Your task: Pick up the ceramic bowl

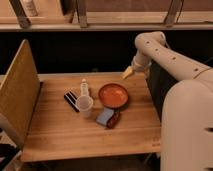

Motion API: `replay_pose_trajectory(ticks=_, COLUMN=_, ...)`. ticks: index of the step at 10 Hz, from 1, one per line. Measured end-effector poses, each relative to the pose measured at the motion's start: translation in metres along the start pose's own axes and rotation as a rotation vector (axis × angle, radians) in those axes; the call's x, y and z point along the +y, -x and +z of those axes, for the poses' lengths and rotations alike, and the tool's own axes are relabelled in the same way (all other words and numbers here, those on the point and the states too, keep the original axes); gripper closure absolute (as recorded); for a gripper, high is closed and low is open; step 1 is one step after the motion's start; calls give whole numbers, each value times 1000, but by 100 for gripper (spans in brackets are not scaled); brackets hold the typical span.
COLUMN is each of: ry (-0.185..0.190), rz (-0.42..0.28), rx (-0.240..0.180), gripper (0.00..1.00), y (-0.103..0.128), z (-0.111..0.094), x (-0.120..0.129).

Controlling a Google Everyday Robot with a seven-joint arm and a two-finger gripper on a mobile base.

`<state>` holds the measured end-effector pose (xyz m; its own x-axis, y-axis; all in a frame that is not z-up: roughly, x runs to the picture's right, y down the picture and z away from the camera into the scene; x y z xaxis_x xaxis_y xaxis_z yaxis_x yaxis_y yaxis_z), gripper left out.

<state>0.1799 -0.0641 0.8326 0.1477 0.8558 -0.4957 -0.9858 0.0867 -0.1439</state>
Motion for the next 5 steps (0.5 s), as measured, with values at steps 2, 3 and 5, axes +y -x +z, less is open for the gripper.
replay_pose_trajectory(ticks=2, ry=18, rz=-48, rx=-42, gripper=20, y=3, z=4, x=14)
replay_pose_trajectory(ticks=3, ry=35, rz=-82, rx=-65, gripper=20, y=0, z=8, x=27)
replay_pose_trajectory(ticks=5, ry=36, rz=-114, rx=-82, gripper=20, y=-9, z=22, x=36)
